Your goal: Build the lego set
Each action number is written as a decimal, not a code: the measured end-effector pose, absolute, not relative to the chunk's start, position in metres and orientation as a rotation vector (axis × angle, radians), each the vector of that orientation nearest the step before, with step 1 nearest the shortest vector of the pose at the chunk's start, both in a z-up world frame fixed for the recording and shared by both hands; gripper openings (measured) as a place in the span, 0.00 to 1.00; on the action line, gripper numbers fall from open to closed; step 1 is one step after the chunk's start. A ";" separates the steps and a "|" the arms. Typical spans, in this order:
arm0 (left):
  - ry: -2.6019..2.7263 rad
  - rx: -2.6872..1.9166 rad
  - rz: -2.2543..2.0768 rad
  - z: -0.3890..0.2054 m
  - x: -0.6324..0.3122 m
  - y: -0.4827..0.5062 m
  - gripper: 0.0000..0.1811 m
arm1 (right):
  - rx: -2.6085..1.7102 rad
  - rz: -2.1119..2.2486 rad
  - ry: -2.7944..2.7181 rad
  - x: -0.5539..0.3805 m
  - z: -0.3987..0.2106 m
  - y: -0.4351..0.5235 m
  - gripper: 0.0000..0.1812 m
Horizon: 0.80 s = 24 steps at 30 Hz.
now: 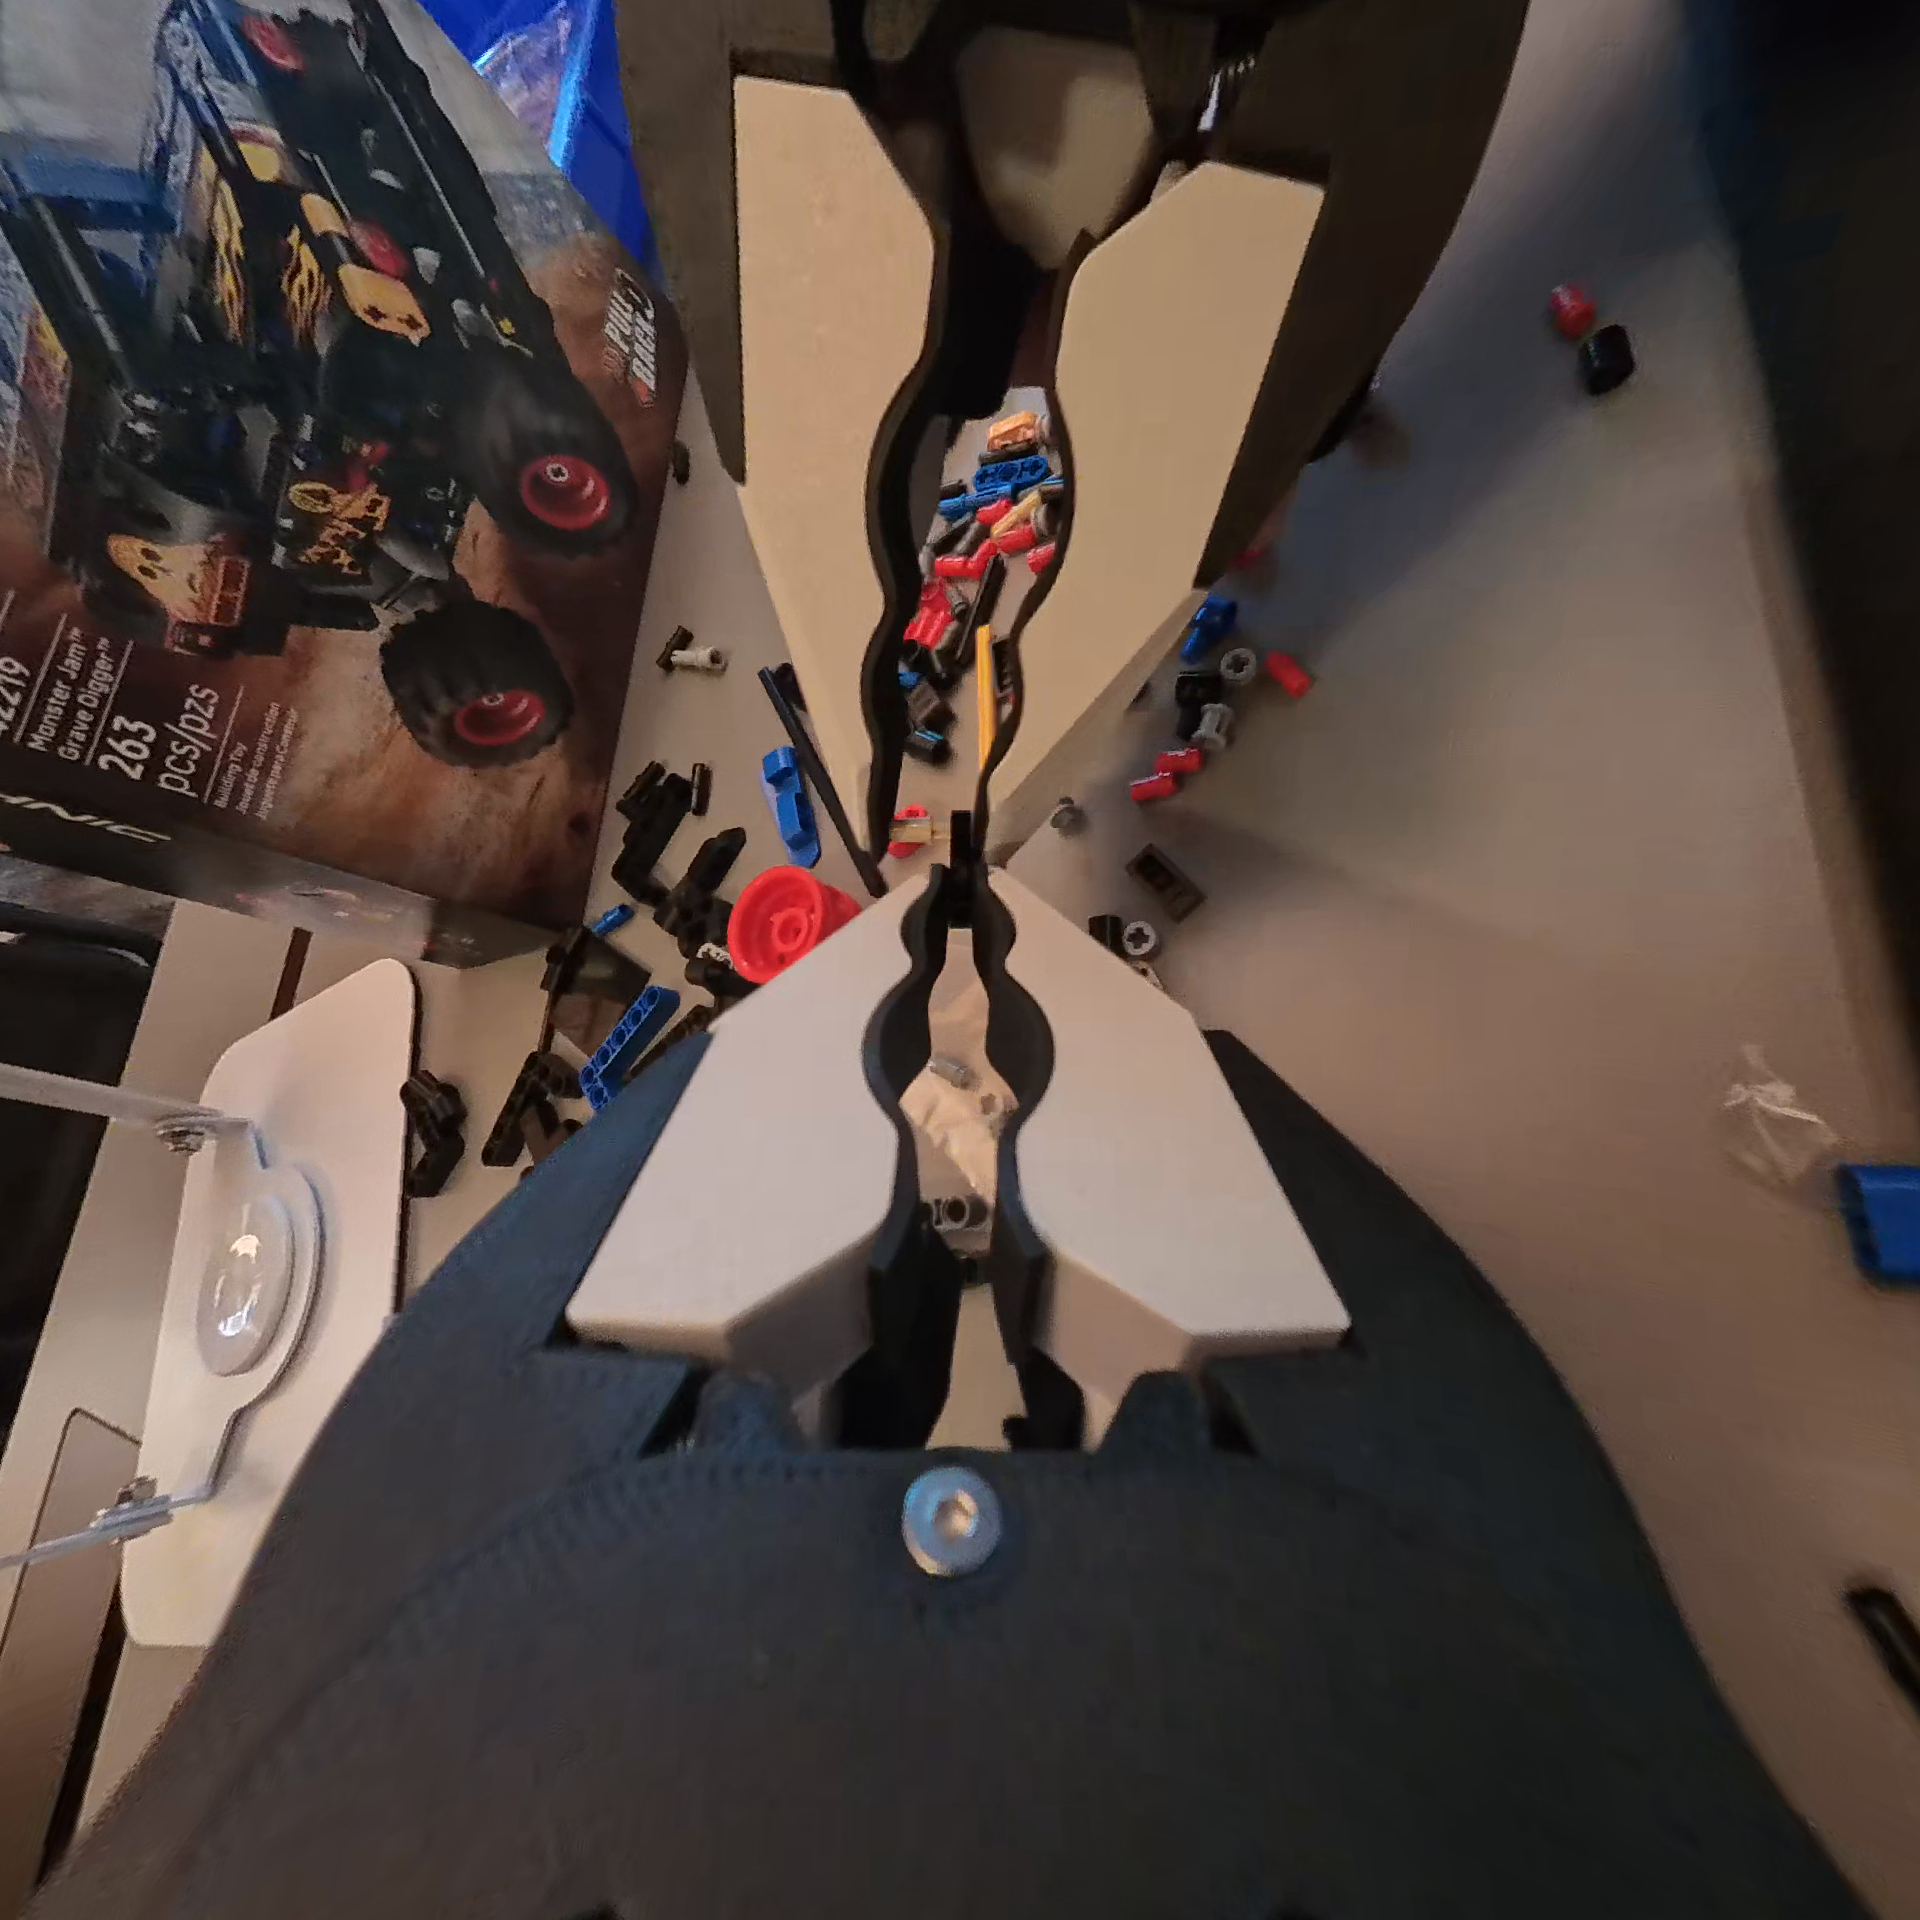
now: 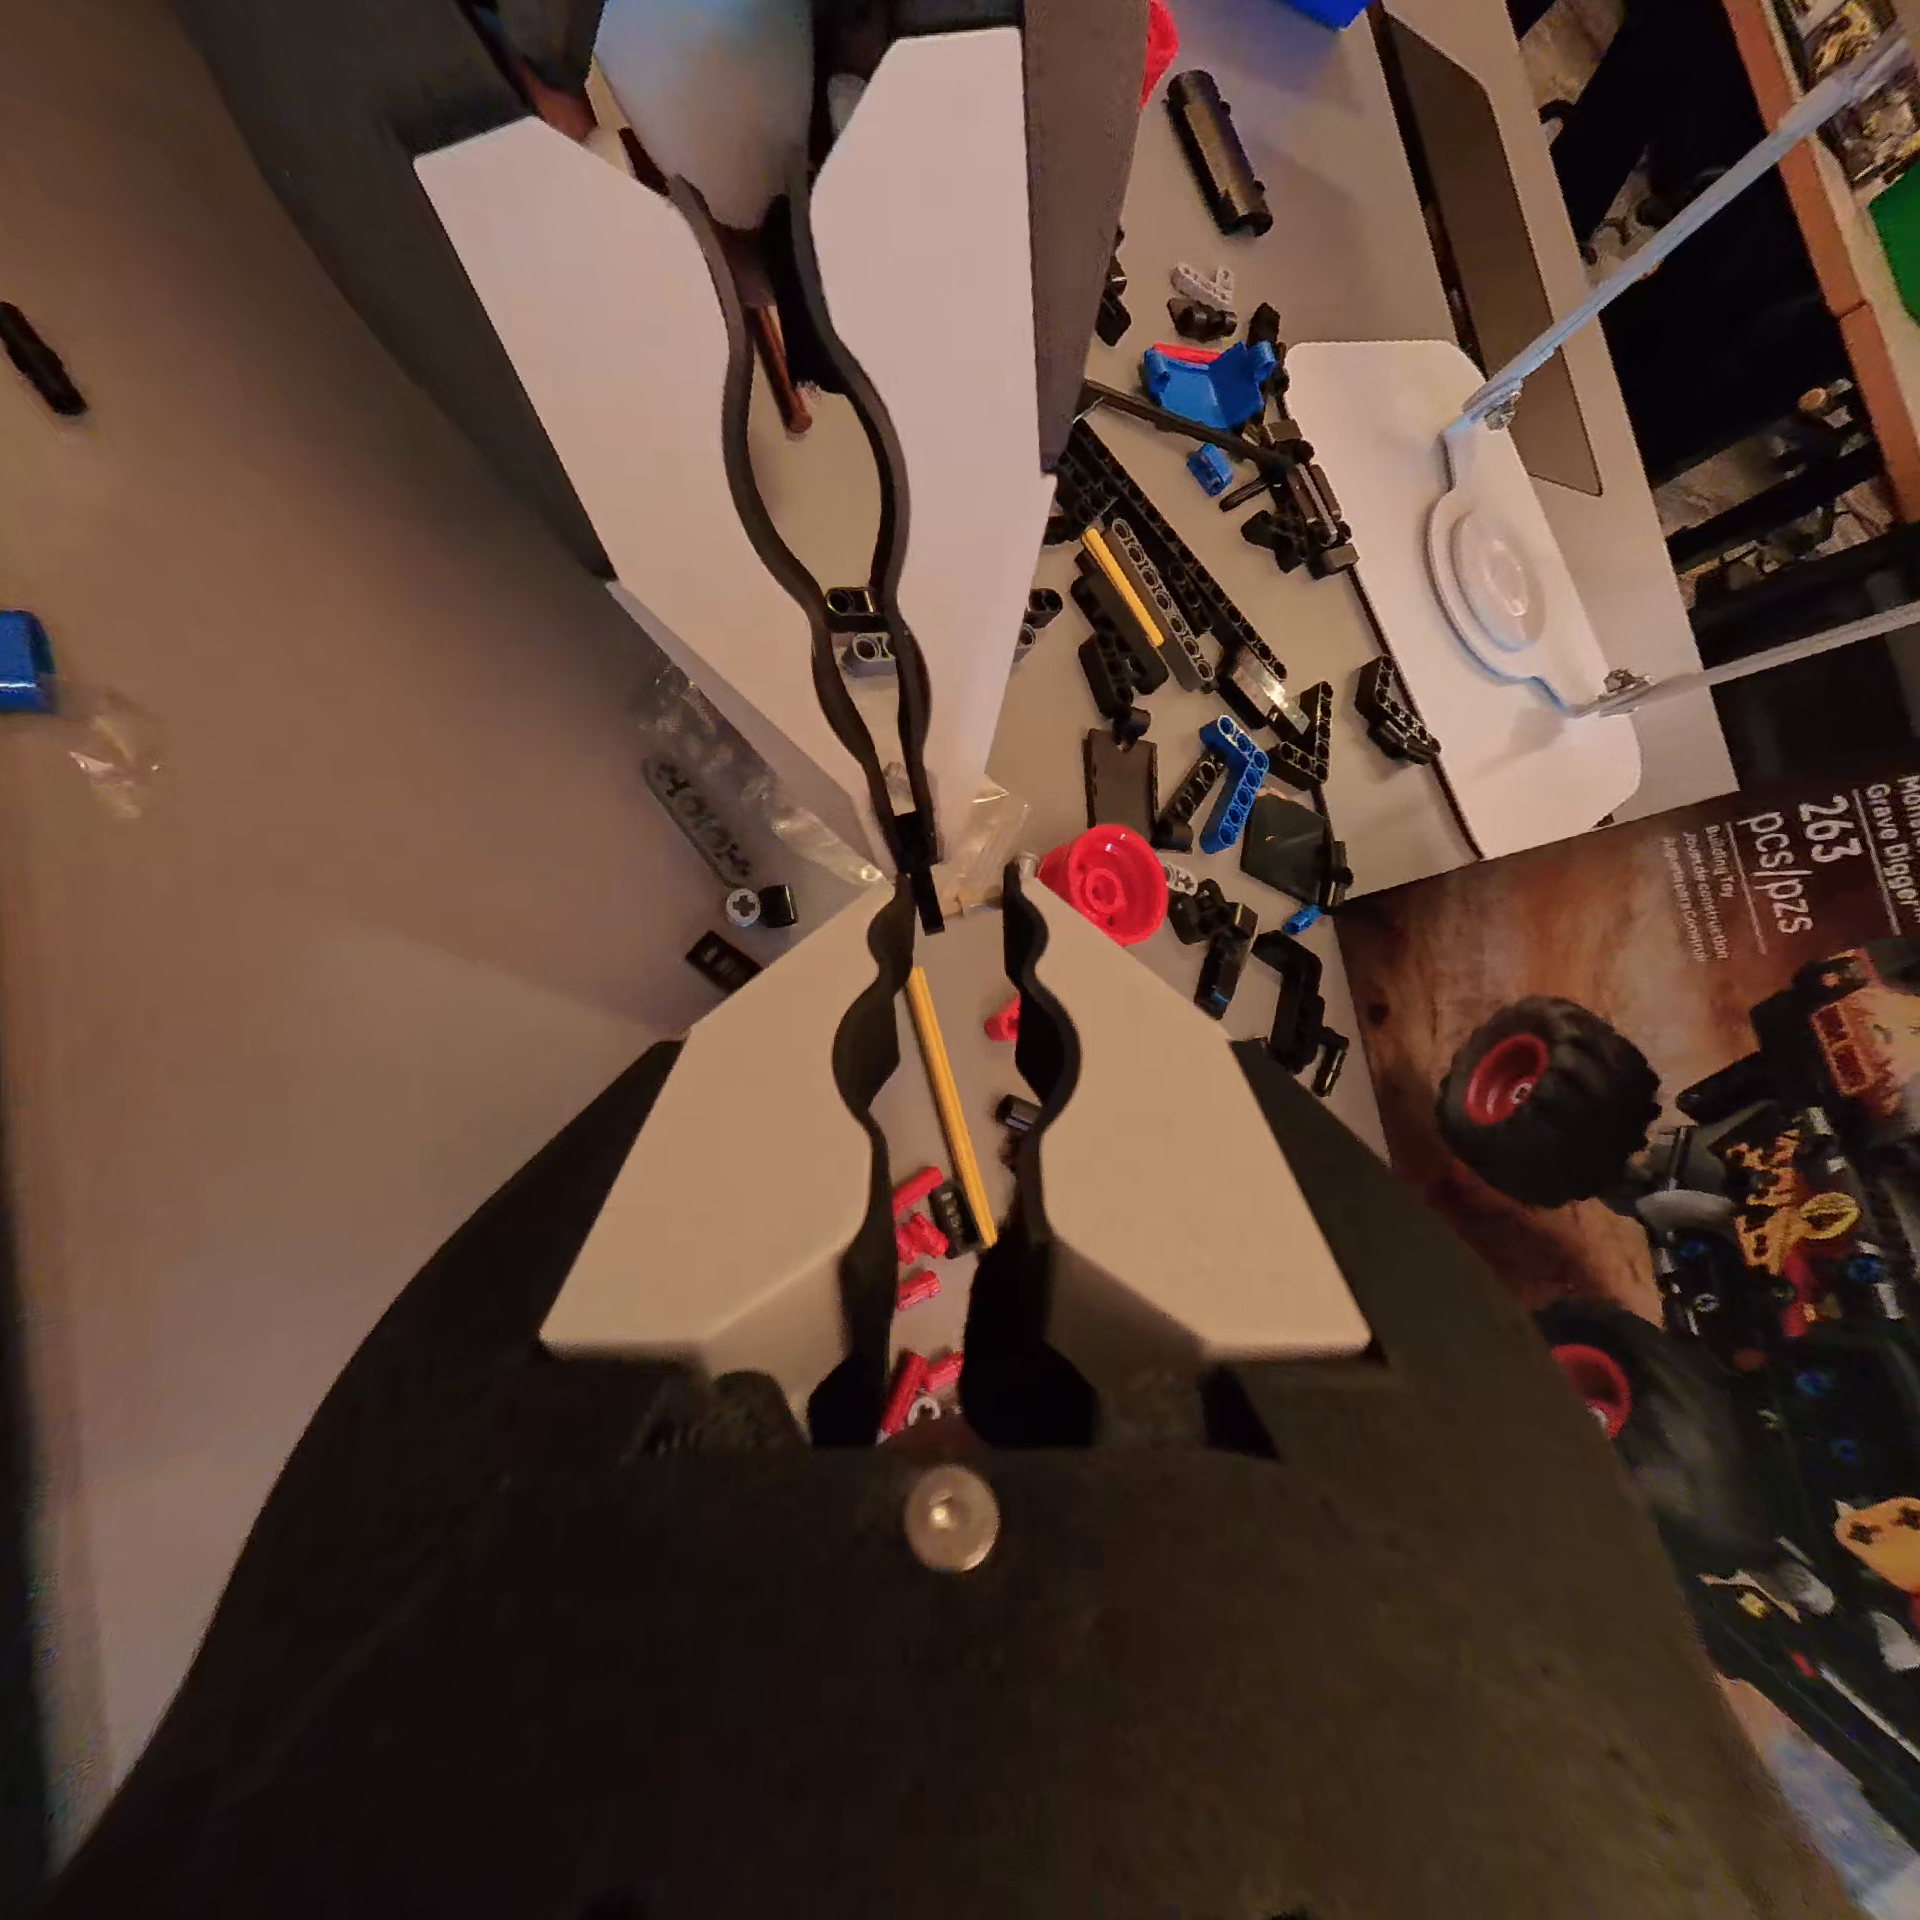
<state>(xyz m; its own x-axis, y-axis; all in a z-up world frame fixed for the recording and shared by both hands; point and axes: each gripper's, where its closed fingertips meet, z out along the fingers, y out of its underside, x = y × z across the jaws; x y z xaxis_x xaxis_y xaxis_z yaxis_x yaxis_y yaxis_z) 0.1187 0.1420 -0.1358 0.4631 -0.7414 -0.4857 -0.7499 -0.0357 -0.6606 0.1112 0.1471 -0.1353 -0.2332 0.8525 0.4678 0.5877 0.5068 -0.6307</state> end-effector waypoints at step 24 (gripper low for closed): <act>1.145 -1.790 0.009 -0.119 0.118 0.145 0.01 | -1.223 0.454 -1.884 0.113 -0.119 0.147 0.08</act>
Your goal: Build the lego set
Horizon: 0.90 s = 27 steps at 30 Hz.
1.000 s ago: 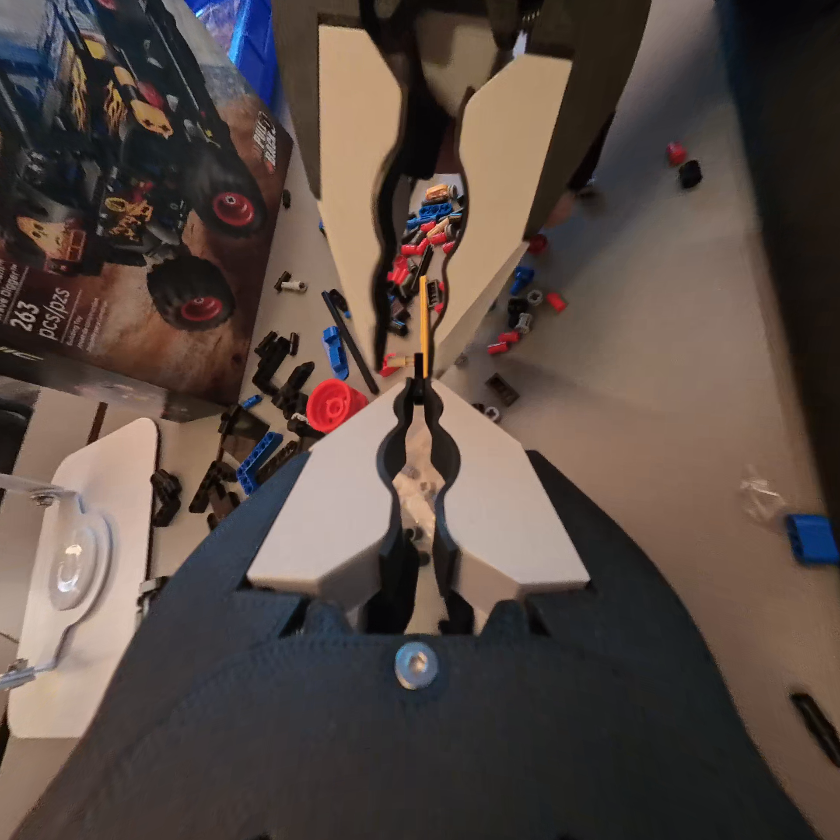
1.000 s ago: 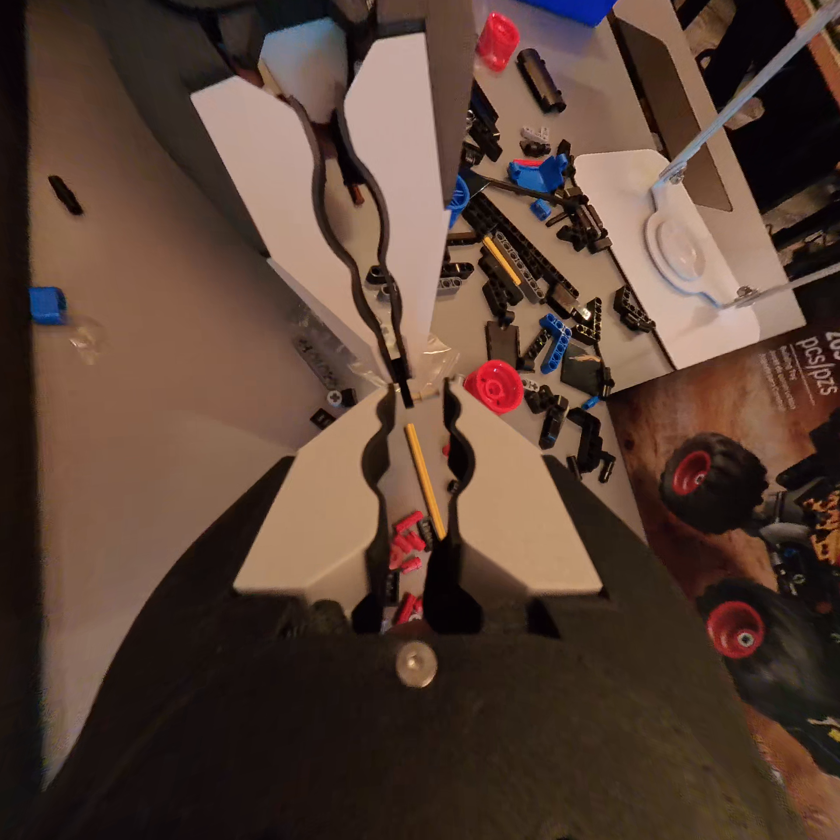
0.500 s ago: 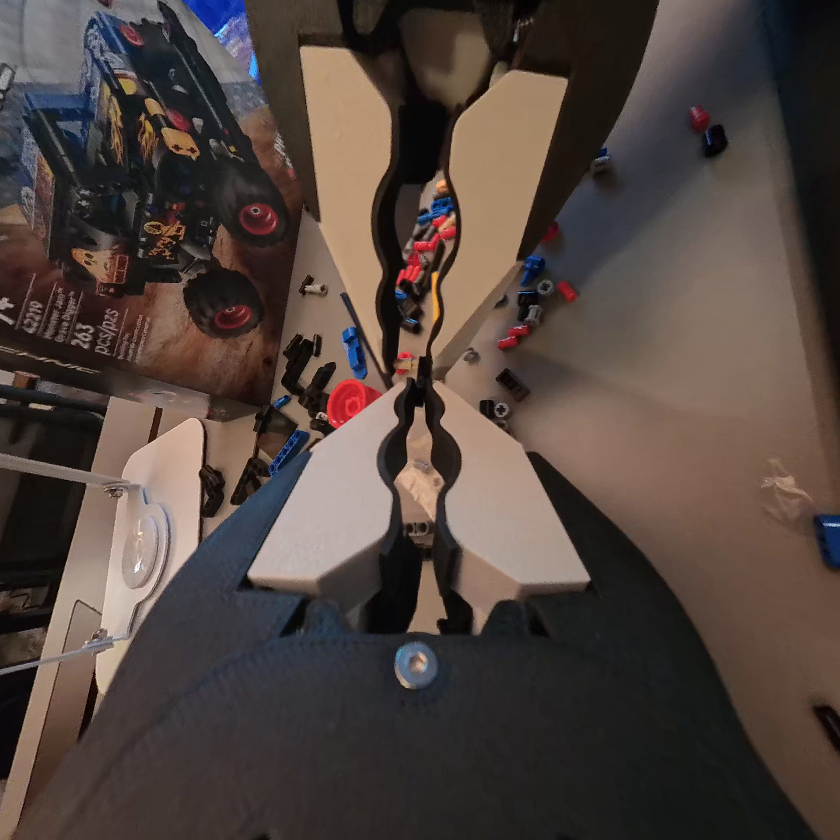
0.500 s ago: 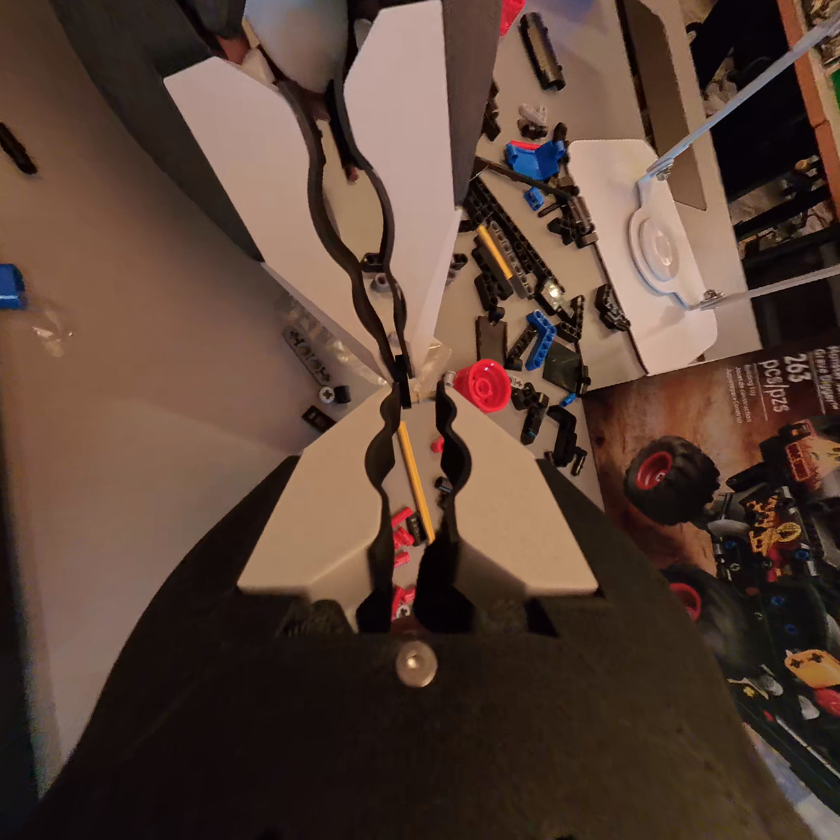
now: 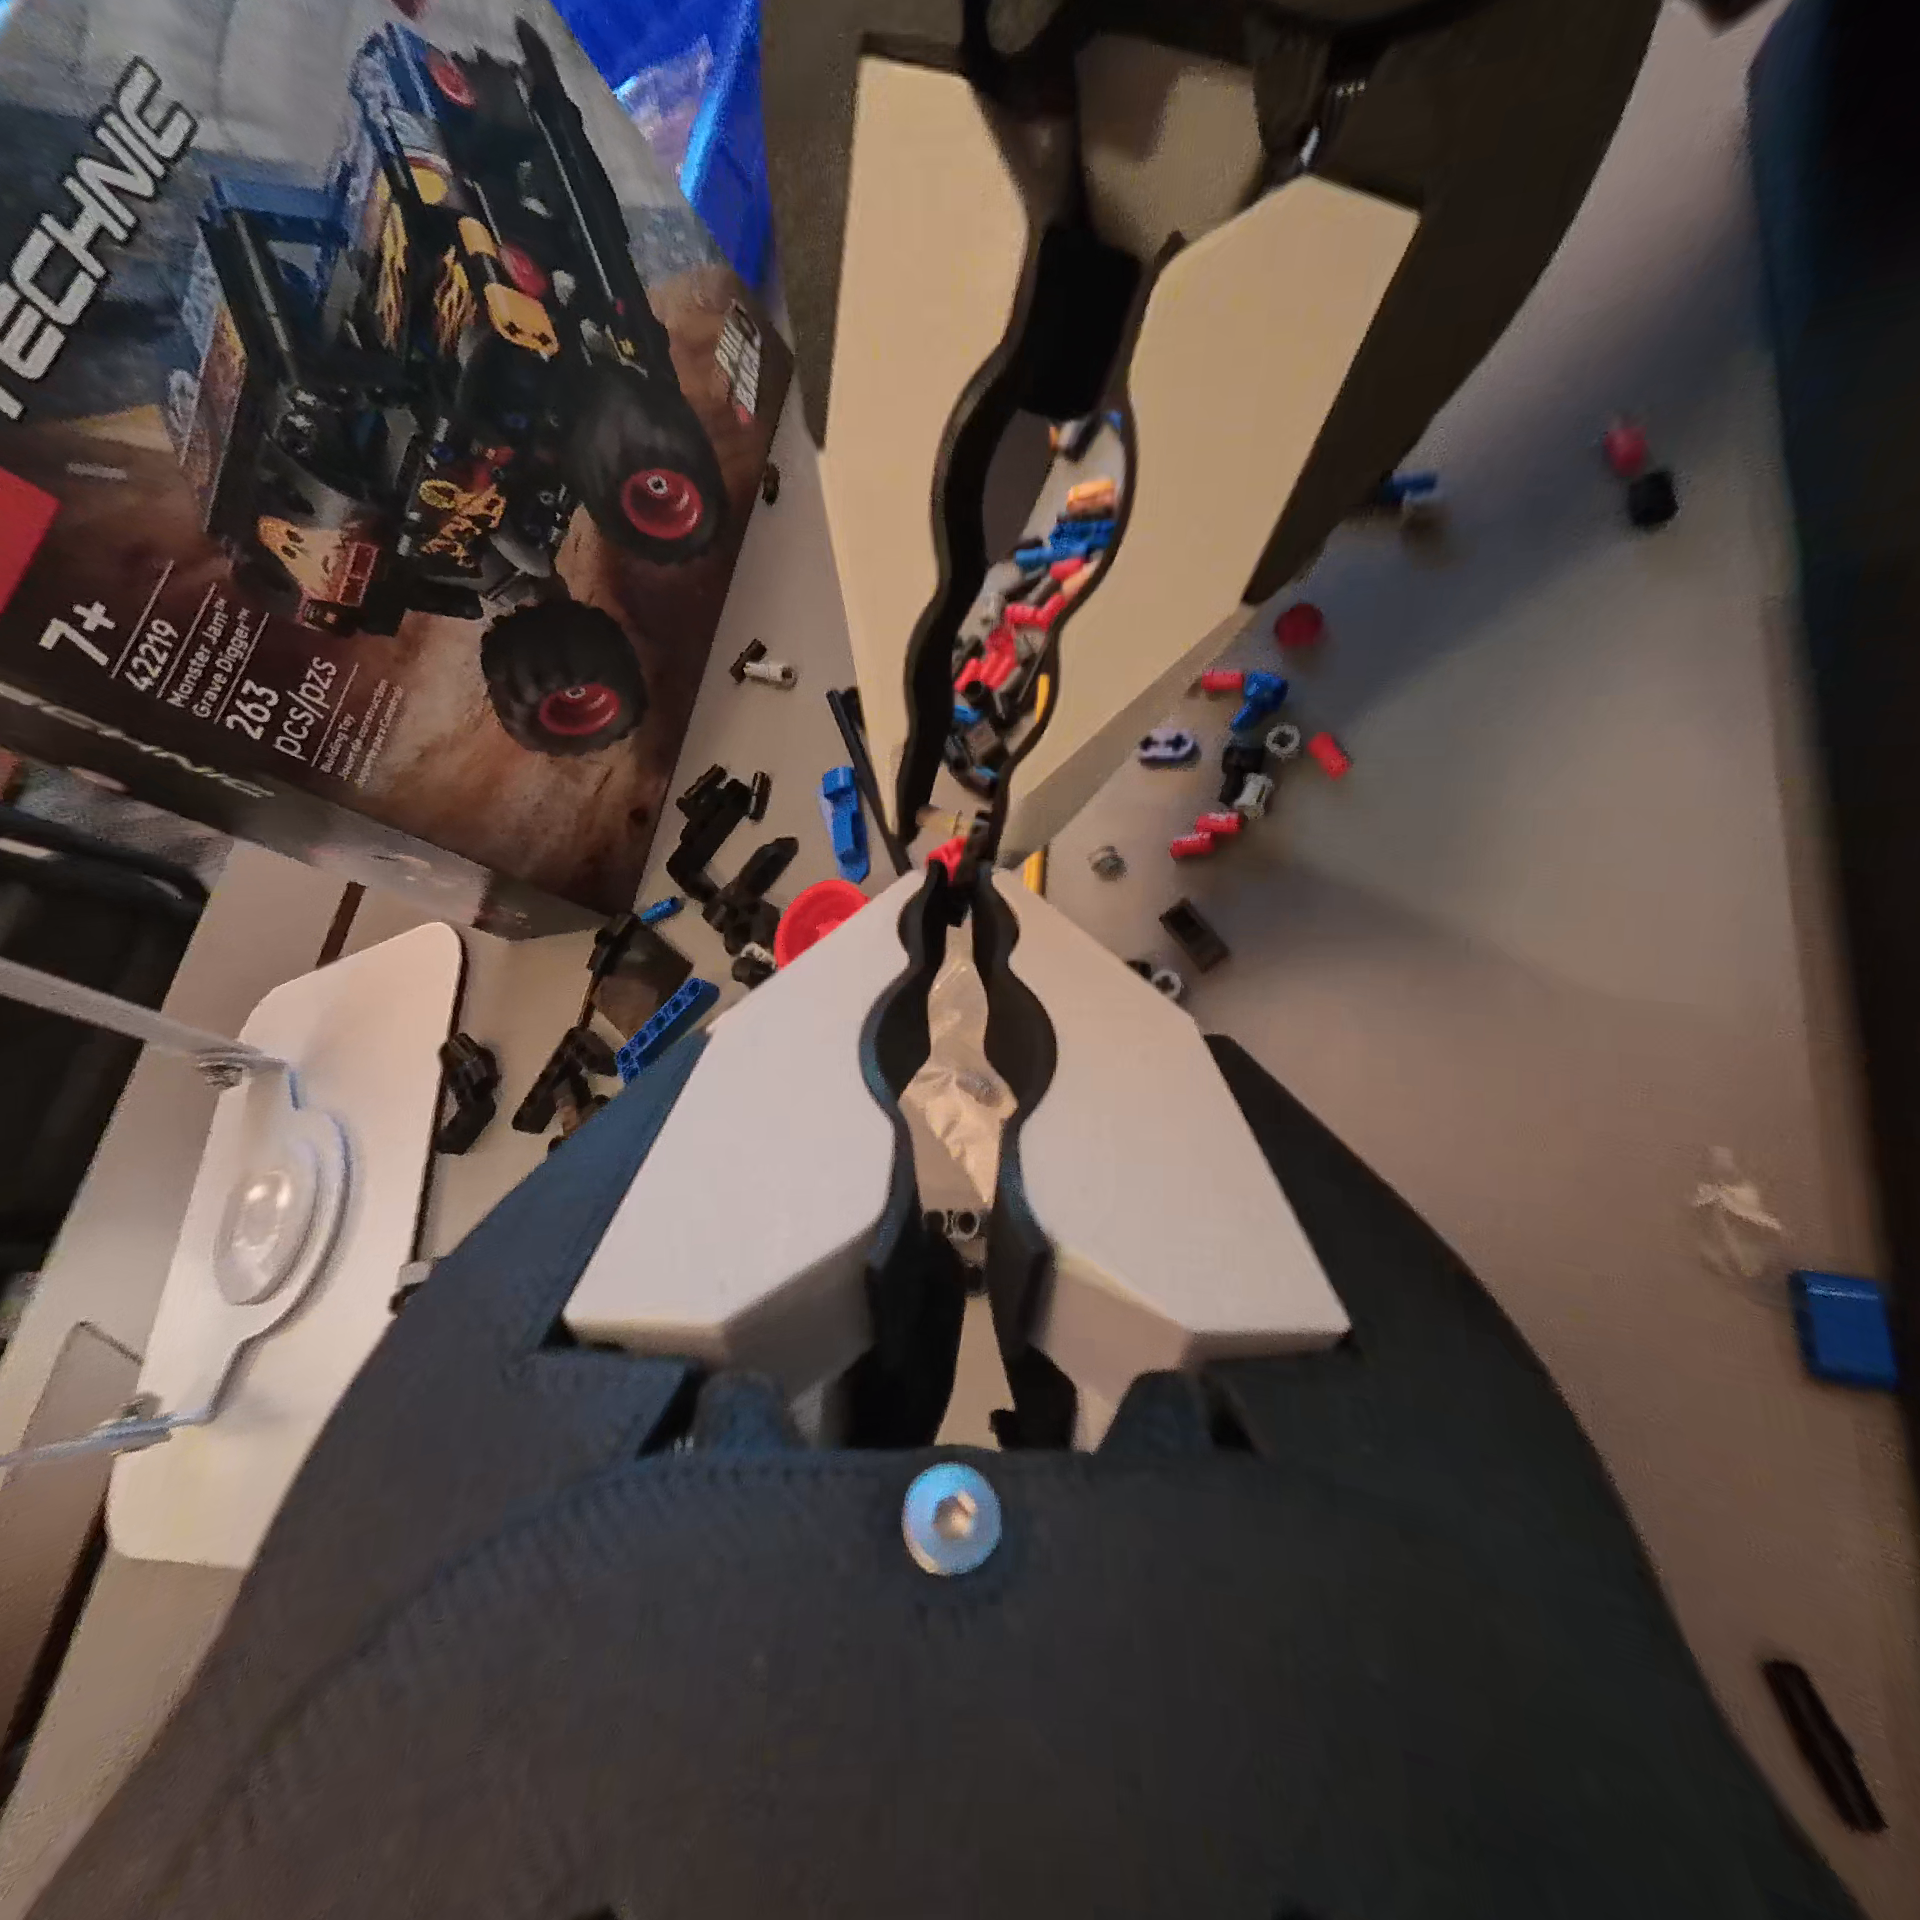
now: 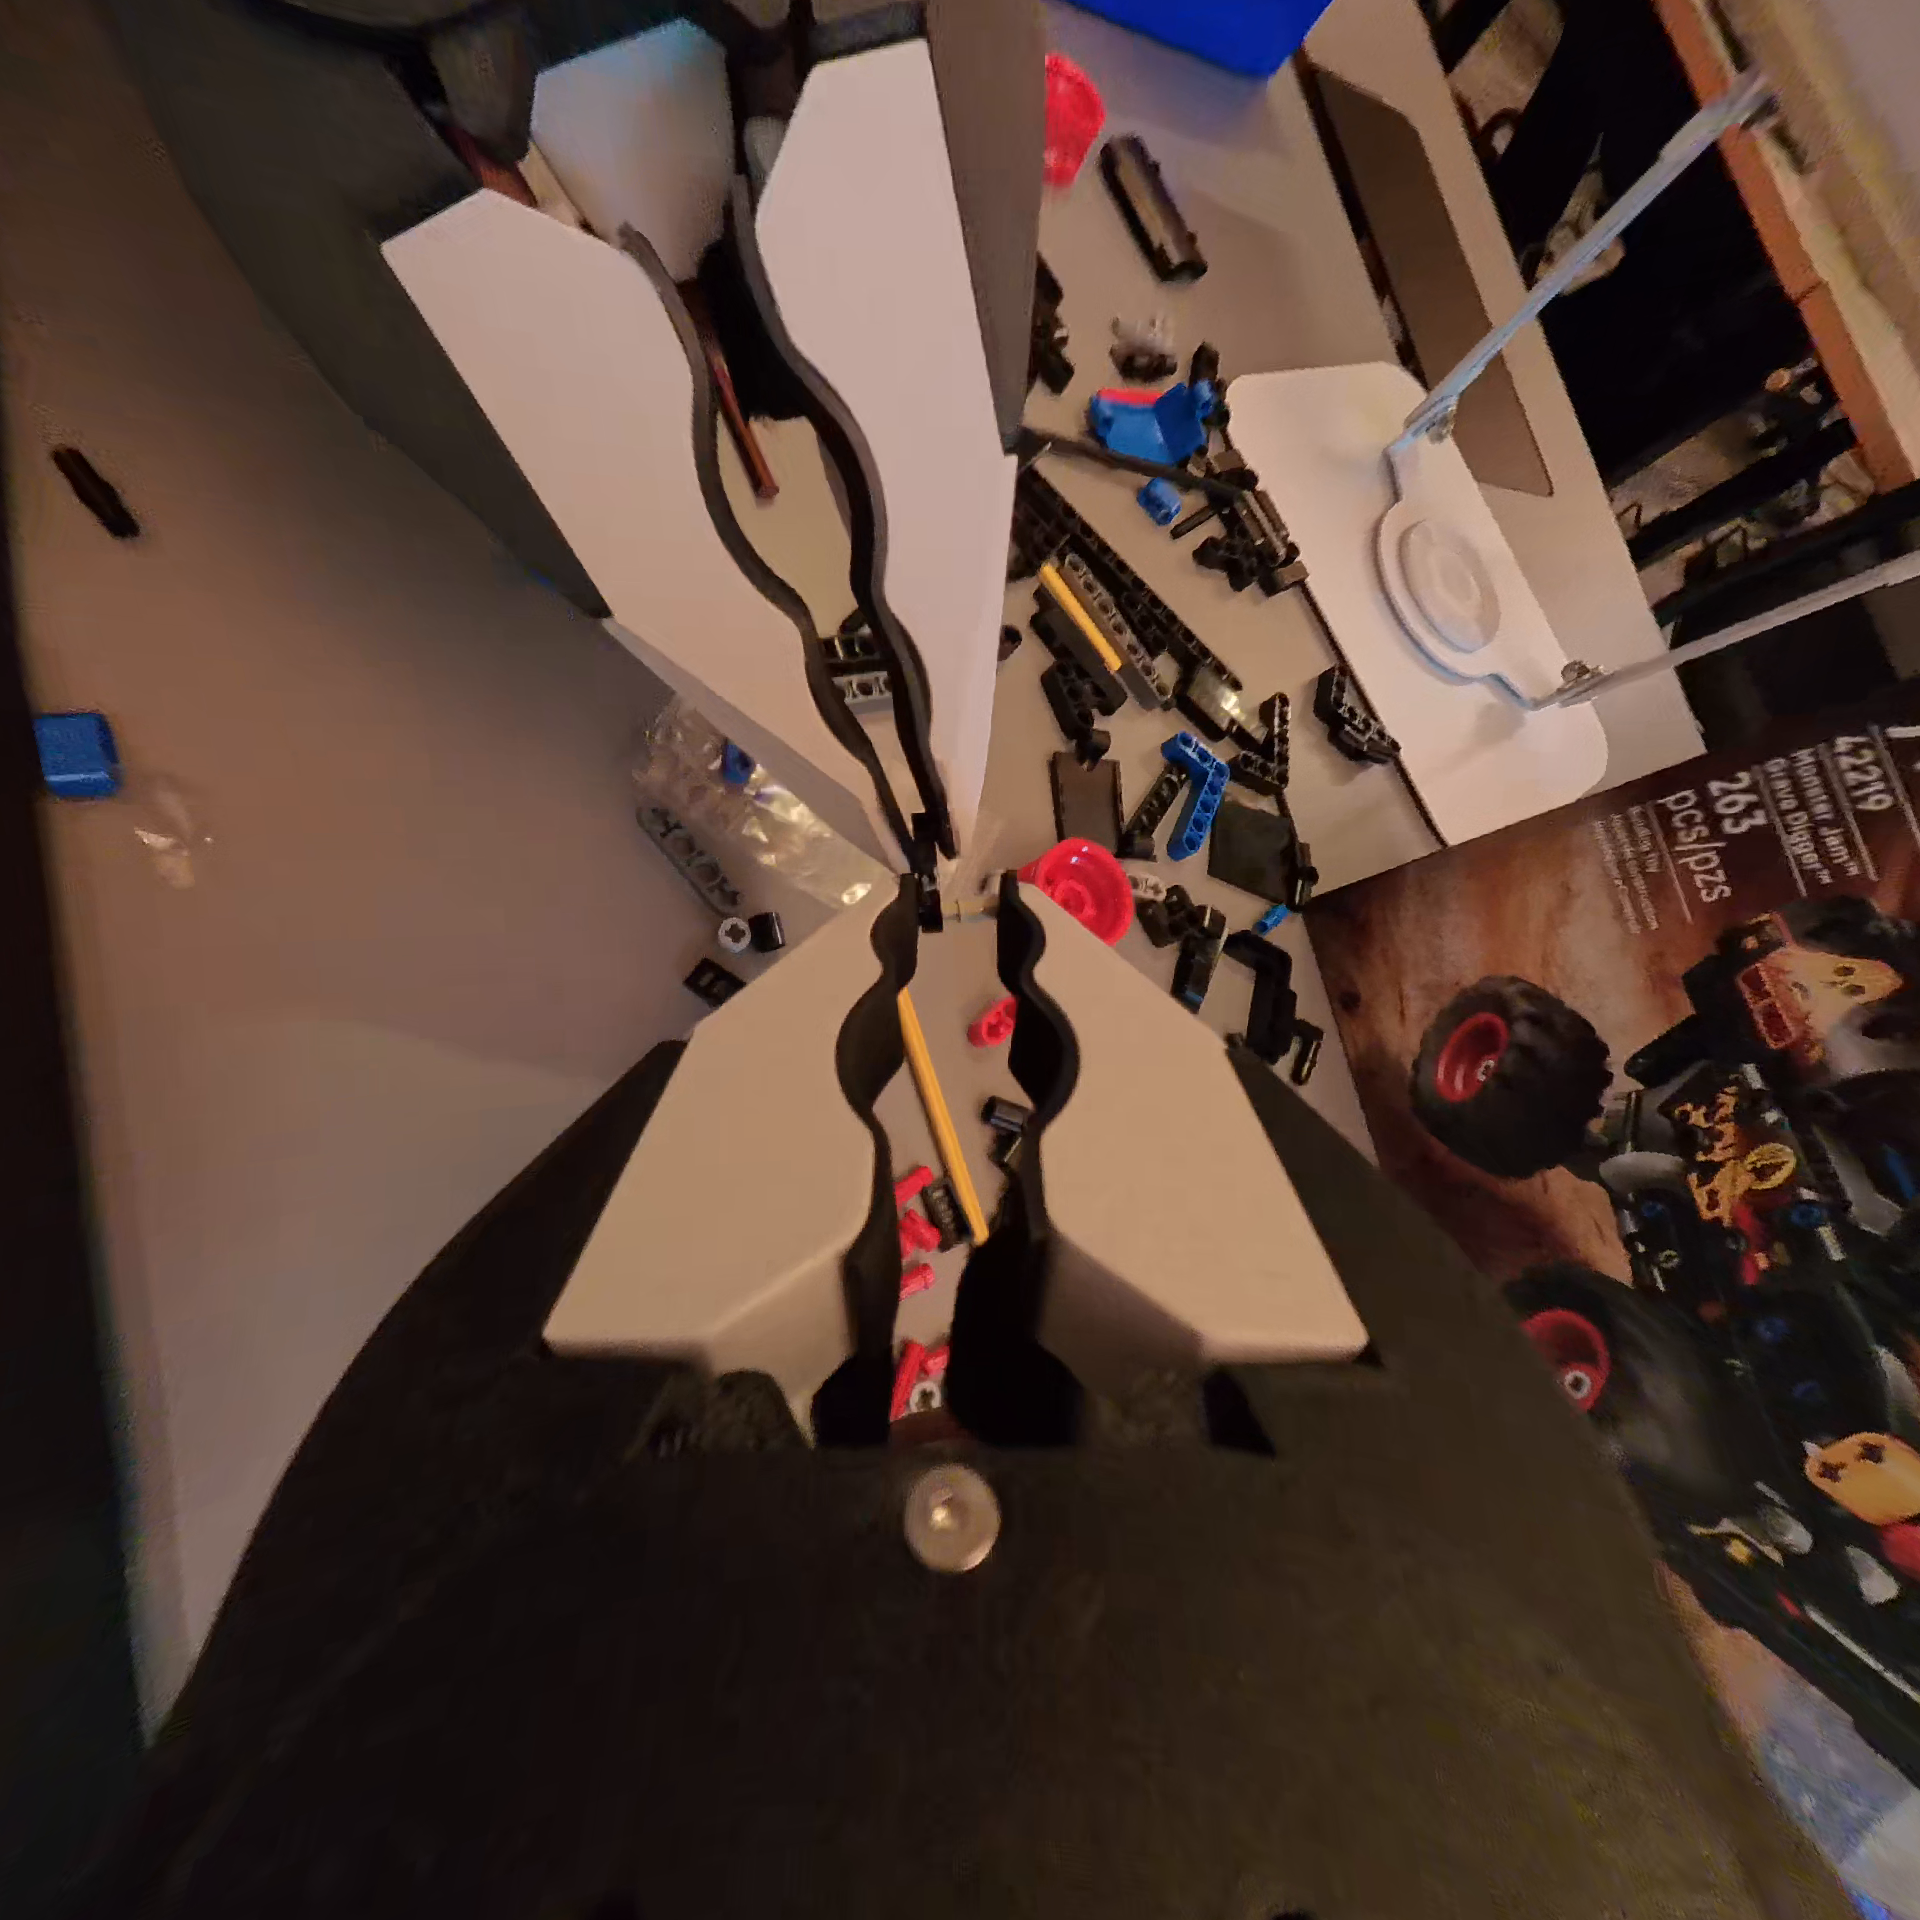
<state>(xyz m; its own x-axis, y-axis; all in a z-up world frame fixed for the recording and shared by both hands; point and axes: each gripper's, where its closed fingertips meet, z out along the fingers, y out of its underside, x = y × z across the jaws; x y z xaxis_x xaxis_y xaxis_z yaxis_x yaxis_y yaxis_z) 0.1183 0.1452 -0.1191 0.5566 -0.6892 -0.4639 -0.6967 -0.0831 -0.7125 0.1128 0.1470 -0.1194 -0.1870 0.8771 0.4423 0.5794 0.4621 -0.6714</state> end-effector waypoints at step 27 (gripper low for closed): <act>1.343 -1.689 -0.086 -0.109 0.124 0.123 0.01 | -0.957 0.632 -2.017 0.124 -0.104 0.123 0.08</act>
